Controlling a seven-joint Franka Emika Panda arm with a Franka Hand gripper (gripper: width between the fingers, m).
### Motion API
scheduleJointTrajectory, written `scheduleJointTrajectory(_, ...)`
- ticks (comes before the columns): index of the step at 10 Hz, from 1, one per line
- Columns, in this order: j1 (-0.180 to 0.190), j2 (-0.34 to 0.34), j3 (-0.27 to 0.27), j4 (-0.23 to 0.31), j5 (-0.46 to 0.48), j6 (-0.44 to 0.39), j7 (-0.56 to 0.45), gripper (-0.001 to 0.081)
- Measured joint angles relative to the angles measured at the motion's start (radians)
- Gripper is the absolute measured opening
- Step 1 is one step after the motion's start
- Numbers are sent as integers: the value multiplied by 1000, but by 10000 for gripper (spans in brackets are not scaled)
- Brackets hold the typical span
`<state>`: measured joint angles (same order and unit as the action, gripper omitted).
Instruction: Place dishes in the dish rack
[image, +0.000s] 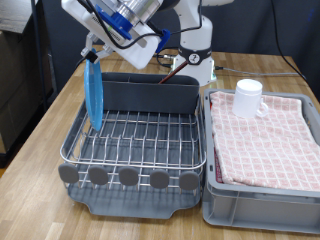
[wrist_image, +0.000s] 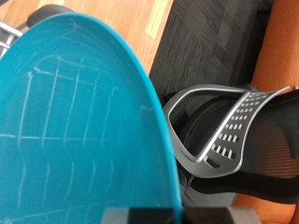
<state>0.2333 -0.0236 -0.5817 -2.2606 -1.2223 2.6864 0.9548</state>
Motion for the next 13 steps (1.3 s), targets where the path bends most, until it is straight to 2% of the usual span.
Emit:
scheduleJointTrajectory(2,0,0,-13,-11,-1,52,-2,19)
scheduleJointTrajectory(4,0,0,-10,-10,-11,27,0,19)
scheduleJointTrajectory(7,0,0,-10,-22,-136,10,82,19)
scheduleJointTrajectory(13,0,9,-29,-92,-331,48,296,19)
